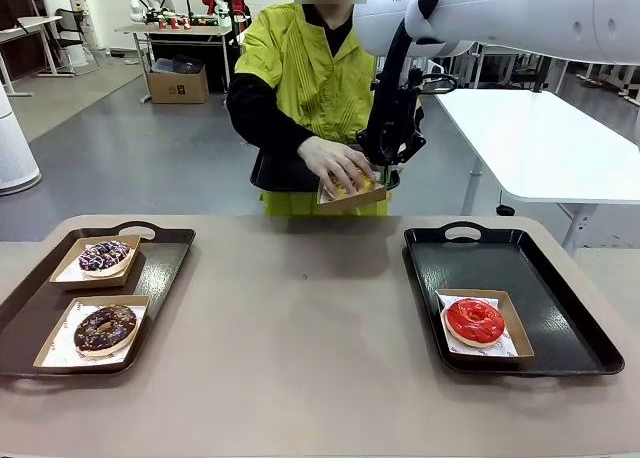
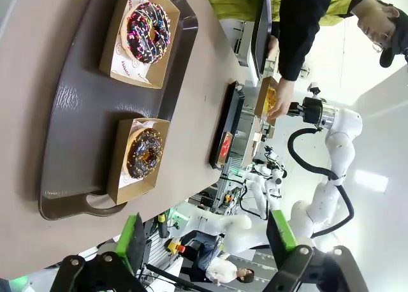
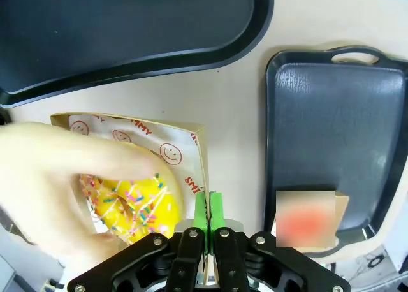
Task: Individually package the donuts and arrange them on the tray.
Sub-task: Place the picked Paper togo box on the Handle tray.
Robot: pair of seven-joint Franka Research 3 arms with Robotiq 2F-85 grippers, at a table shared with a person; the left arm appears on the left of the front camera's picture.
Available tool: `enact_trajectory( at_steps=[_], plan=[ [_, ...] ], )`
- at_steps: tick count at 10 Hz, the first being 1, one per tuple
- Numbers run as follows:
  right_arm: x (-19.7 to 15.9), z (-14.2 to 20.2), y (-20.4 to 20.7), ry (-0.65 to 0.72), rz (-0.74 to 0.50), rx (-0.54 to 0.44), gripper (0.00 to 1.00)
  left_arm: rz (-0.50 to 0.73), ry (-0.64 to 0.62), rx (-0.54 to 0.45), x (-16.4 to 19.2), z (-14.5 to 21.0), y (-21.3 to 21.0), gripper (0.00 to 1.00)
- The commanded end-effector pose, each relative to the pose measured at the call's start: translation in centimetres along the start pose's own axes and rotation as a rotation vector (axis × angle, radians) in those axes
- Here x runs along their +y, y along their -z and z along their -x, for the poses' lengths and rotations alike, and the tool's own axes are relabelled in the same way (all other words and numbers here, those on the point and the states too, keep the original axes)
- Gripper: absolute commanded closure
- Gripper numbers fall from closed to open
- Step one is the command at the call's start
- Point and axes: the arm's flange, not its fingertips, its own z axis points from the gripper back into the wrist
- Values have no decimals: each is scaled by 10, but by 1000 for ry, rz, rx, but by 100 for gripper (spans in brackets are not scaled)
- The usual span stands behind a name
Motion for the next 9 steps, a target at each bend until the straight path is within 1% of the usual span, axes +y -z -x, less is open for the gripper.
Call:
enact_trajectory(
  at_steps=[1,5,6,7,8,9],
  plan=[
    [-2,3,0,2,-1,-3,100,4,7,-1,-1,6,-1,0],
    [-2,3,0,2,-1,-3,100,4,7,-1,-1,6,-1,0],
    [0,0,0,0,0,0,98,4,7,-1,-1,6,-1,0],
    [-19,10,-18,-15,-13,-23,98,4,7,-1,-1,6,-1,0],
    [-41,18,-29,-40,3,-11,98,4,7,-1,-1,6,-1,0],
    [-70,23,-36,-22,0,-14,98,4,7,-1,-1,6,-1,0]
  ],
)
